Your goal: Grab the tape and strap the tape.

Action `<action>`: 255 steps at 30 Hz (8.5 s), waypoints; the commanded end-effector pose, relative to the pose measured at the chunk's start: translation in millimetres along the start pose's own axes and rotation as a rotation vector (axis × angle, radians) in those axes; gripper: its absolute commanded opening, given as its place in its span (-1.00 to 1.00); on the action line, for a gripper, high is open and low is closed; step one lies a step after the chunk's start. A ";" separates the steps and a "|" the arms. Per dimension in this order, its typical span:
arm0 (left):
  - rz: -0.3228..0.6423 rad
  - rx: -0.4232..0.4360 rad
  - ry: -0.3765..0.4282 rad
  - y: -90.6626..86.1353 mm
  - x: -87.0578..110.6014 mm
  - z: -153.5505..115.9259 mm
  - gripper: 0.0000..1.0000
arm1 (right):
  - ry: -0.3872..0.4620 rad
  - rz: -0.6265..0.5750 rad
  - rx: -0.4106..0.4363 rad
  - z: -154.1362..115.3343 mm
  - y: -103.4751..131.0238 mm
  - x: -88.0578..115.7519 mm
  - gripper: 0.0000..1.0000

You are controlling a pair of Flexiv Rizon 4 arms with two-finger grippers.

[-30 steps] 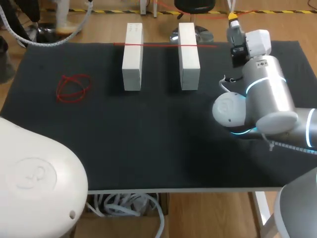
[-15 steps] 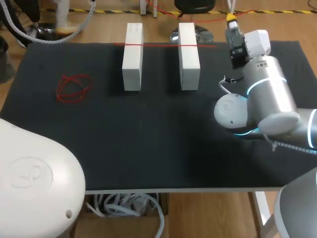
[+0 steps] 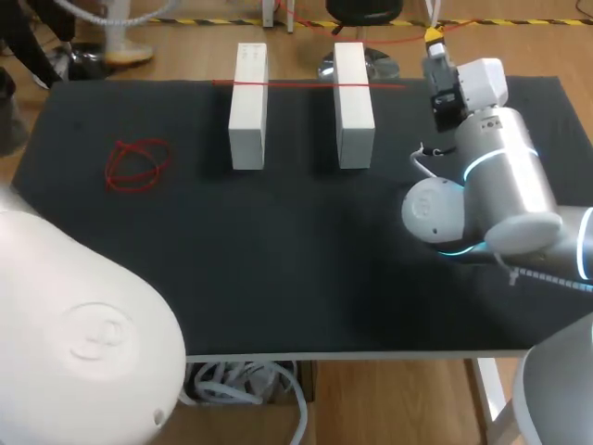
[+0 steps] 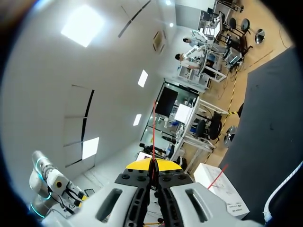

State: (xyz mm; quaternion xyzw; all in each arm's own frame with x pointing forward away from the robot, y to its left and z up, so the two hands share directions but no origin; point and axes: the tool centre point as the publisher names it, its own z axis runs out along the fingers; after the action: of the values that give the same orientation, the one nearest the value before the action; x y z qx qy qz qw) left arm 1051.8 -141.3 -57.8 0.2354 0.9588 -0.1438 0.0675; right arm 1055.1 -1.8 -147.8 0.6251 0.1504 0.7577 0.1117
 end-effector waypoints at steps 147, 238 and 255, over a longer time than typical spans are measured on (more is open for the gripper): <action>-0.192 -0.461 0.307 -4.7 -1.5 -2.0 -1.00 | -0.287 -1.975 0.151 8.2 -33.3 77.9 -1.00; -0.192 -0.461 0.307 -4.7 -1.5 -2.0 -1.00 | -0.502 -2.314 0.123 9.0 -123.7 134.8 -1.00; -0.192 -0.461 0.307 -4.7 -1.5 -2.0 -1.00 | -0.548 -2.345 0.147 9.7 -138.4 138.9 -1.00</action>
State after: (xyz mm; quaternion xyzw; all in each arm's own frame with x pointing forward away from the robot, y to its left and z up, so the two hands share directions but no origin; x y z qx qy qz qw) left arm 1050.0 -143.6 -56.5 0.1421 0.9834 0.1067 -0.0380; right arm 1034.3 170.9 -72.3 0.2512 0.6411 0.0334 0.7244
